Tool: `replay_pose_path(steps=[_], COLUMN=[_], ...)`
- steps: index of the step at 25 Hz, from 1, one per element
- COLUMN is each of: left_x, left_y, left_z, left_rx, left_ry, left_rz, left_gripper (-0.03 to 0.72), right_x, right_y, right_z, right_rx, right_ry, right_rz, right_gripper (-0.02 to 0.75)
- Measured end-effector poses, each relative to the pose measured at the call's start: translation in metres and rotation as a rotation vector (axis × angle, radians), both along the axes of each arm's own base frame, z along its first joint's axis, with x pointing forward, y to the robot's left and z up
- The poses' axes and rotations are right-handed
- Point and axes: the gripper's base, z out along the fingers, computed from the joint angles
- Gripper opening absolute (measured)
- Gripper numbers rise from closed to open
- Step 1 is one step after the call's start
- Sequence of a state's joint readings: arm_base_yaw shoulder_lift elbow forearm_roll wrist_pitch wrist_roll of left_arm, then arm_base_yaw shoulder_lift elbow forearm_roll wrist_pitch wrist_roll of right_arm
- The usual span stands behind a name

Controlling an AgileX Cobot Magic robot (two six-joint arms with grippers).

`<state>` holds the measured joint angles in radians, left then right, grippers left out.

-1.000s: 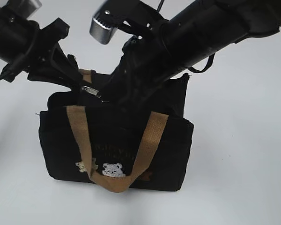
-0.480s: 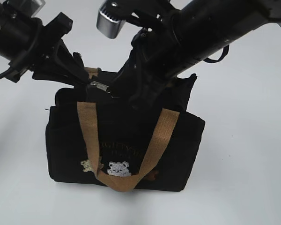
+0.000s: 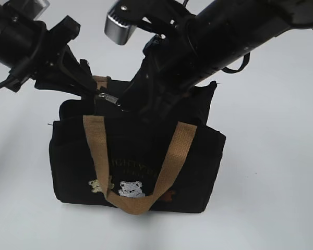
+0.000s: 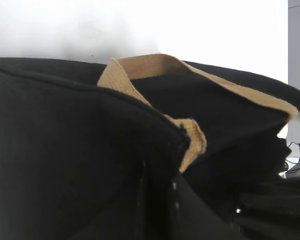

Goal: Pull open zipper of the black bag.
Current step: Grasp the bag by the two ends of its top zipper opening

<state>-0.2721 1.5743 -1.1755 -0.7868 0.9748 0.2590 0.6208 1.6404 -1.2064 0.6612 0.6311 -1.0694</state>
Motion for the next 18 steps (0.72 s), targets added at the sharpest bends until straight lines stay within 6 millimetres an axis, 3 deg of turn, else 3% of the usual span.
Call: replay_pose_path(steps=[12,18], left_x=[0.0002,0.0002], left_y=[0.0002,0.0002], left_z=[-0.0002,-0.0001], left_rx=[0.003,0.003], left_ry=[-0.002,-0.003], left_rz=[0.000,0.001], left_gripper=[0.023,0.023], right_x=[-0.0005,-0.0009], right_y=[0.0009,0.0010], right_z=[0.0005,0.0004], right_rx=[0.014,0.014], right_ry=[0.015,0.018], right_rz=[-0.004,-0.001], right_gripper=[0.088,0.035])
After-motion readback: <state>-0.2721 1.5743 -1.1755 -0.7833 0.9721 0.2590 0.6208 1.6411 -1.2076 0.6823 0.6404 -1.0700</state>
